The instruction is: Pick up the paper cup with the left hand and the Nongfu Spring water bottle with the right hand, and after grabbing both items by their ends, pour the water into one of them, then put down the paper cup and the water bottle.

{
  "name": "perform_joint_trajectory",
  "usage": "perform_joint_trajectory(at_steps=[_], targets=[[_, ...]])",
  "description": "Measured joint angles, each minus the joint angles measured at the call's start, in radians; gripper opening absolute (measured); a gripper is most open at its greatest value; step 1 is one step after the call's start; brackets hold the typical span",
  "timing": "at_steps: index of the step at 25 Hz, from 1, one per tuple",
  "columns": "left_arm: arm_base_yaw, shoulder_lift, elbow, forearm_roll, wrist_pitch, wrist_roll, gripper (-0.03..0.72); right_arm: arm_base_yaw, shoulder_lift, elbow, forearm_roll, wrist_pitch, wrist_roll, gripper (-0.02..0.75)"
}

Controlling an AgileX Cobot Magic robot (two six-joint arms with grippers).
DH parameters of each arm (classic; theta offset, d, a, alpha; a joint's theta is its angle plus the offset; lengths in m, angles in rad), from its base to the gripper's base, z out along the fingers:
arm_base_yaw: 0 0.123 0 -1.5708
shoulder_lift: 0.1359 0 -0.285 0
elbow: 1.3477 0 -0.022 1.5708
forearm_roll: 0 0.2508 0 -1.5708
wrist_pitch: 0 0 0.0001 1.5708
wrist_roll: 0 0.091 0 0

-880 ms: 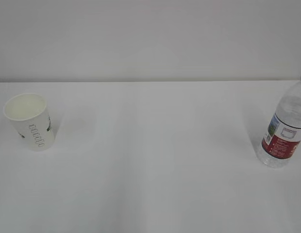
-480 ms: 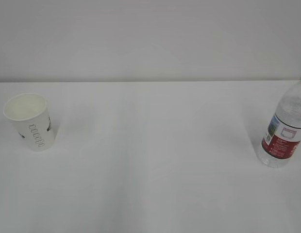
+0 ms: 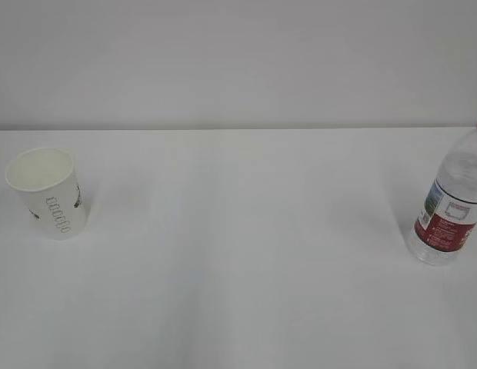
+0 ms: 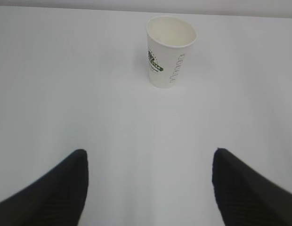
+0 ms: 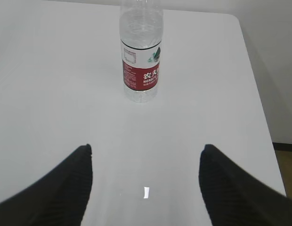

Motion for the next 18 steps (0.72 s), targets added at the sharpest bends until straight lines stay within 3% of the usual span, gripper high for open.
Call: perform_joint_trajectory(at_steps=[18], targets=[[0.0, 0.0, 0.0, 0.0, 0.0, 0.0, 0.59, 0.0, 0.0, 0.0, 0.0, 0.0, 0.0, 0.533]])
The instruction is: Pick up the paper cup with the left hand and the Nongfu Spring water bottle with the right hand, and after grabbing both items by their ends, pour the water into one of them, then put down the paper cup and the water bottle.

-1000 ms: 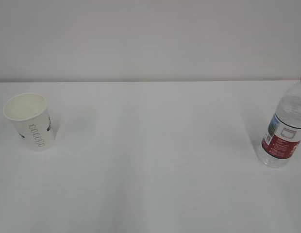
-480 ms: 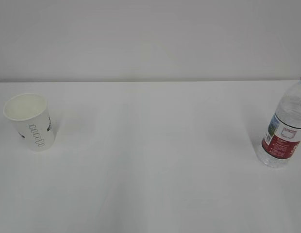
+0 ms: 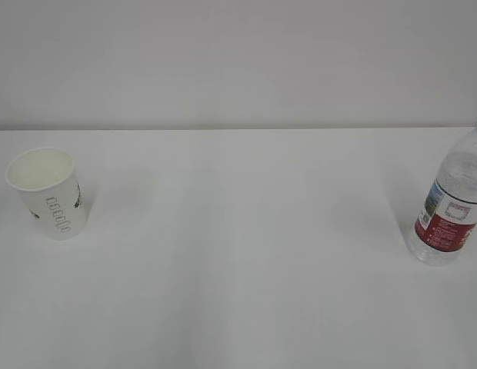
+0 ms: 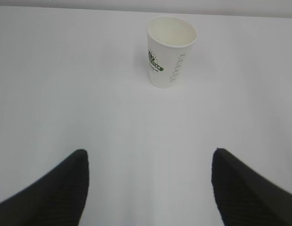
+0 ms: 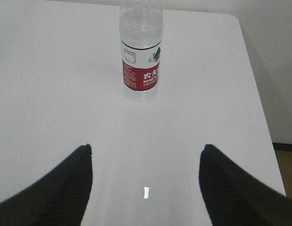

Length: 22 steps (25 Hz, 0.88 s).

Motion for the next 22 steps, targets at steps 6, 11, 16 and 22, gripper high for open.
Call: perform_joint_trajectory(at_steps=[6, 11, 16, 22], targets=[[0.0, 0.0, 0.0, 0.0, 0.0, 0.0, 0.59, 0.0, 0.0, 0.0, 0.0, 0.0, 0.0, 0.533], [0.0, 0.0, 0.0, 0.0, 0.0, 0.0, 0.589, 0.0, 0.0, 0.0, 0.0, 0.0, 0.0, 0.533], [0.0, 0.0, 0.0, 0.0, -0.022, 0.0, 0.589, 0.0, 0.0, 0.0, 0.0, 0.0, 0.0, 0.534], [0.0, 0.0, -0.012, 0.0, -0.095, 0.0, 0.589, 0.0, 0.0, -0.033, 0.0, -0.071, 0.0, 0.534]])
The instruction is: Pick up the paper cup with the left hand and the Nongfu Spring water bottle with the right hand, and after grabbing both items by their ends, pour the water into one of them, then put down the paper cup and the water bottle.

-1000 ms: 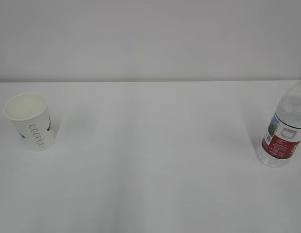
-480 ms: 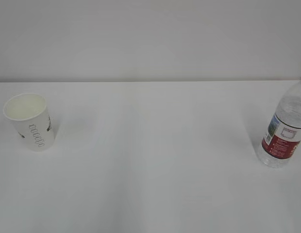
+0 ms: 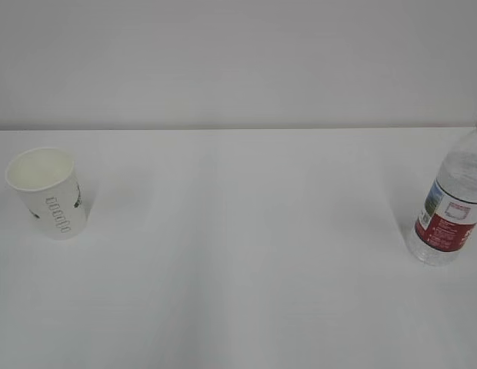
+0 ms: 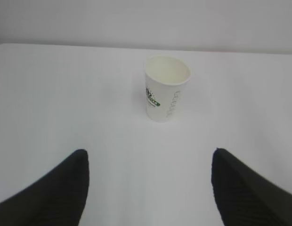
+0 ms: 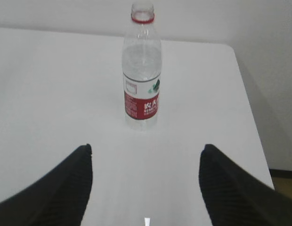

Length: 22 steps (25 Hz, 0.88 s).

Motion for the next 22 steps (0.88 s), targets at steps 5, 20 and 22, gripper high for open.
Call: perform_joint_trajectory(at_steps=[5, 20, 22], targets=[[0.0, 0.0, 0.0, 0.0, -0.082, 0.0, 0.589, 0.0, 0.0, -0.006, 0.0, -0.066, 0.0, 0.533], [0.0, 0.127, 0.0, 0.0, -0.329, 0.0, 0.589, 0.0, 0.058, -0.007, 0.0, -0.27, 0.0, 0.534], [0.0, 0.153, 0.0, 0.0, -0.363, 0.0, 0.589, 0.0, 0.079, -0.007, 0.0, -0.294, 0.0, 0.534]])
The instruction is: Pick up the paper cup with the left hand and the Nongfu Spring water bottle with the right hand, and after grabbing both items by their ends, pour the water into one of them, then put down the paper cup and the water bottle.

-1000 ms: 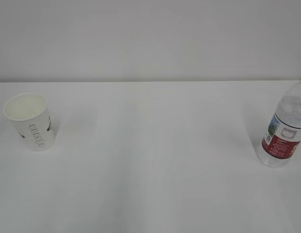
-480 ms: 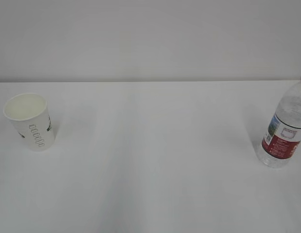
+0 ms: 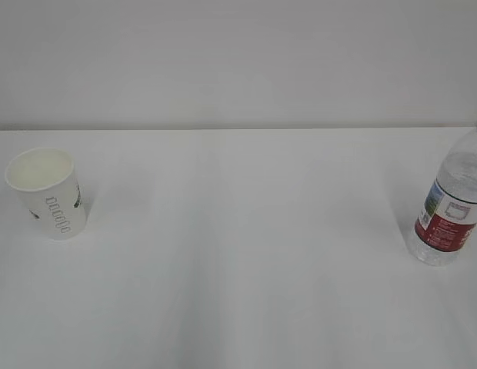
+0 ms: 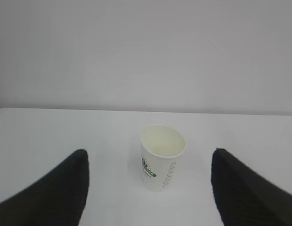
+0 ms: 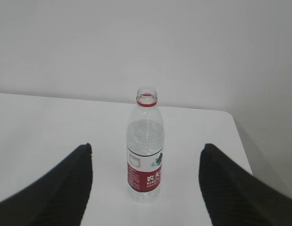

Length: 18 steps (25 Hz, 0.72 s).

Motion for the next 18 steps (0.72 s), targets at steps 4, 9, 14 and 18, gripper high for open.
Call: perform_joint_trajectory(at_steps=[4, 9, 14, 18], targets=[[0.0, 0.042, 0.0, 0.008, -0.05, 0.0, 0.589, 0.0, 0.038, 0.0, 0.002, -0.053, 0.0, 0.533], [0.0, 0.084, 0.0, 0.037, -0.098, 0.0, 0.589, 0.0, 0.093, 0.0, 0.002, -0.113, -0.008, 0.533], [0.0, 0.126, 0.0, 0.044, -0.16, 0.0, 0.589, 0.0, 0.154, 0.0, 0.002, -0.174, -0.012, 0.534], [0.0, 0.171, 0.0, 0.046, -0.2, 0.0, 0.588, 0.0, 0.202, 0.0, 0.0, -0.22, -0.012, 0.534]])
